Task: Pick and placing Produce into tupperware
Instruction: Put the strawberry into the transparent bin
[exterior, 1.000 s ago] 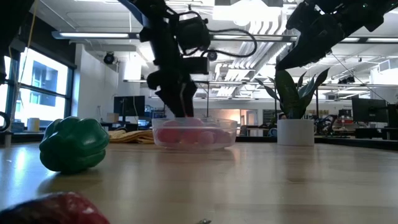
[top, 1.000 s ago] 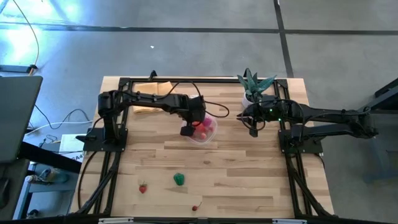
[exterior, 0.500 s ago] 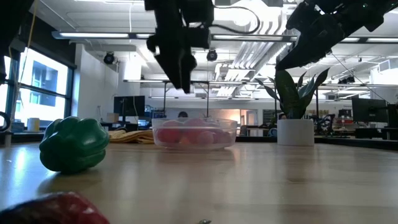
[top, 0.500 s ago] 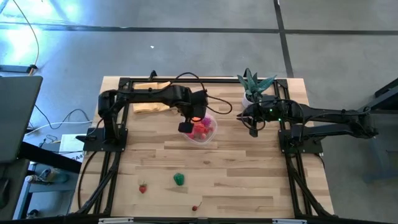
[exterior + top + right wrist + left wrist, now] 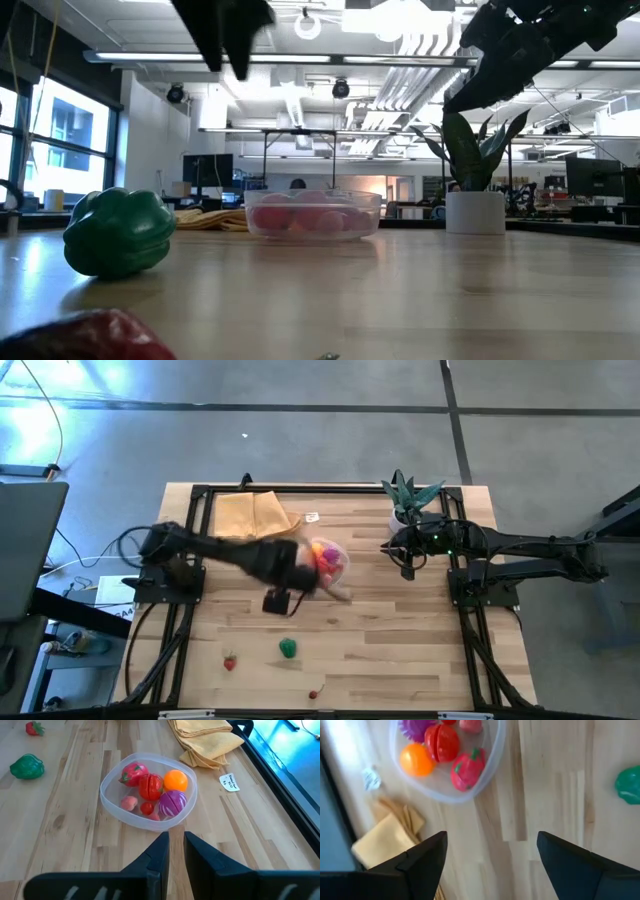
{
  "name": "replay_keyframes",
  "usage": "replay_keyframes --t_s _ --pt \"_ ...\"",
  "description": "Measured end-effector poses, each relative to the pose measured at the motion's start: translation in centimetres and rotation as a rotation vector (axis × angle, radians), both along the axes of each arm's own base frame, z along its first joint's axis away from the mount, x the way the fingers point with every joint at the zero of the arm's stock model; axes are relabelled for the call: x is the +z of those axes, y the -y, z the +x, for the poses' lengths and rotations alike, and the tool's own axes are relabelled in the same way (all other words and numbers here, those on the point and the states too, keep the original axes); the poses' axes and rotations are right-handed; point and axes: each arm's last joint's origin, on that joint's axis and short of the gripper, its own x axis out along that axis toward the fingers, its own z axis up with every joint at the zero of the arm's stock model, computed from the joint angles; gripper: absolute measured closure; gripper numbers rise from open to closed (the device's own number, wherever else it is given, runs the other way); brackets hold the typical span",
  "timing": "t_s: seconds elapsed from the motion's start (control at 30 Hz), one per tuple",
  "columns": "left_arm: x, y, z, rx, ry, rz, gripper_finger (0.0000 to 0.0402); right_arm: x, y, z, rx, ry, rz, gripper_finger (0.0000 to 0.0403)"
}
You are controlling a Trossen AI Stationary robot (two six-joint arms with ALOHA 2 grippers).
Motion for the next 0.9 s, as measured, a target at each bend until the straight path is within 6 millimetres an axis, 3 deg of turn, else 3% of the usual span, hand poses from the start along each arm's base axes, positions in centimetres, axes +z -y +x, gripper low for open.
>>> replay_keyframes --t_s 0.2,0.43,0.53,0.77,0.9 --pt "0.3 7.0 -2.6 0.124 0.067 0.135 0.0107 0.0 0.0 0.0 0.0 0.002 0.0 0.0357" --pt "0.4 12.5 -5.1 0.145 0.143 0.117 0.0108 0.0 0.0 0.0 0.0 0.003 -0.001 0.0357" --pt "-0.2 13.6 -5.8 0.178 0.141 0.103 0.0108 0.0 0.0 0.0 0.0 0.002 -0.001 0.0357" --pt "-3.2 14.1 -7.1 0.302 0.005 0.061 0.0108 0.0 0.0 0.0 0.0 0.002 -0.001 0.0357" --pt "-3.5 14.8 -7.7 0.323 -0.017 0.044 0.0108 0.0 0.0 0.0 0.0 0.002 -0.001 0.0357"
